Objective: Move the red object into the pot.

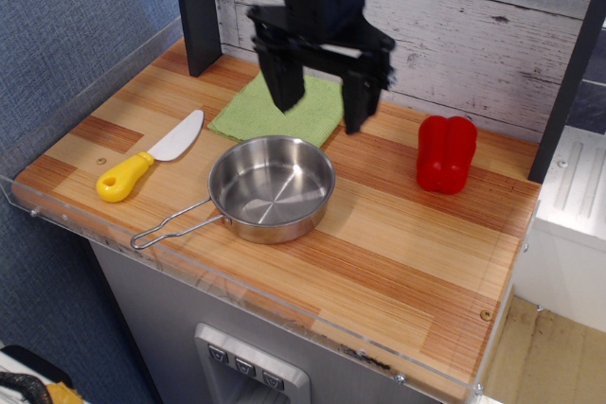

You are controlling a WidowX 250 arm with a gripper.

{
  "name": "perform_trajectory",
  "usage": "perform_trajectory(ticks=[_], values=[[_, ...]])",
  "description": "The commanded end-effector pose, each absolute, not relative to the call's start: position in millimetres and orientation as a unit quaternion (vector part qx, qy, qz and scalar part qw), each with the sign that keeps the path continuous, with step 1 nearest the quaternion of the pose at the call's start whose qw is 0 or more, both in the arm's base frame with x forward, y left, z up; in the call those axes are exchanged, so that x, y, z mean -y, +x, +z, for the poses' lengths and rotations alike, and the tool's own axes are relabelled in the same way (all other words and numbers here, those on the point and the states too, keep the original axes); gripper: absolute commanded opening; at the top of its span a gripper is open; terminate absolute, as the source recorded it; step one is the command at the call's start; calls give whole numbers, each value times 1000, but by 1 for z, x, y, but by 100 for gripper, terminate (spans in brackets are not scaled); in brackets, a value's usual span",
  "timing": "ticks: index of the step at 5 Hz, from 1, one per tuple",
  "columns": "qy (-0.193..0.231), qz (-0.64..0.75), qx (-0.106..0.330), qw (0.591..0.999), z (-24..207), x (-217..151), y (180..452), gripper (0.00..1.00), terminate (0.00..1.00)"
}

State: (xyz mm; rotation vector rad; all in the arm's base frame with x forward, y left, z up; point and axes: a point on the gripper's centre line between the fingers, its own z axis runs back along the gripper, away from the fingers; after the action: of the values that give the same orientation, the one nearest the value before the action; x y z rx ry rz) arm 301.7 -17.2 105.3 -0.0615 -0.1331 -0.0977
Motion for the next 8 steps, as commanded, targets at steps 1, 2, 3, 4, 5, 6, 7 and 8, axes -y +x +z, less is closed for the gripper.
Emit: perform_trajectory(ticks=[1,2,3,4,5,6,7,8], values=[[-2,-16,91,996,96,58,332,100,0],[16,14,107,994,85,69,352,100,0],[28,36,123,991,79,67,367,100,0],[26,54,120,991,71,61,379,100,0],[15,66,113,991,63,56,385,100,0],[4,76,103,992,52,57,384,100,0],[-2,80,84,993,39,56,379,100,0],[-2,83,81,993,35,53,375,100,0]])
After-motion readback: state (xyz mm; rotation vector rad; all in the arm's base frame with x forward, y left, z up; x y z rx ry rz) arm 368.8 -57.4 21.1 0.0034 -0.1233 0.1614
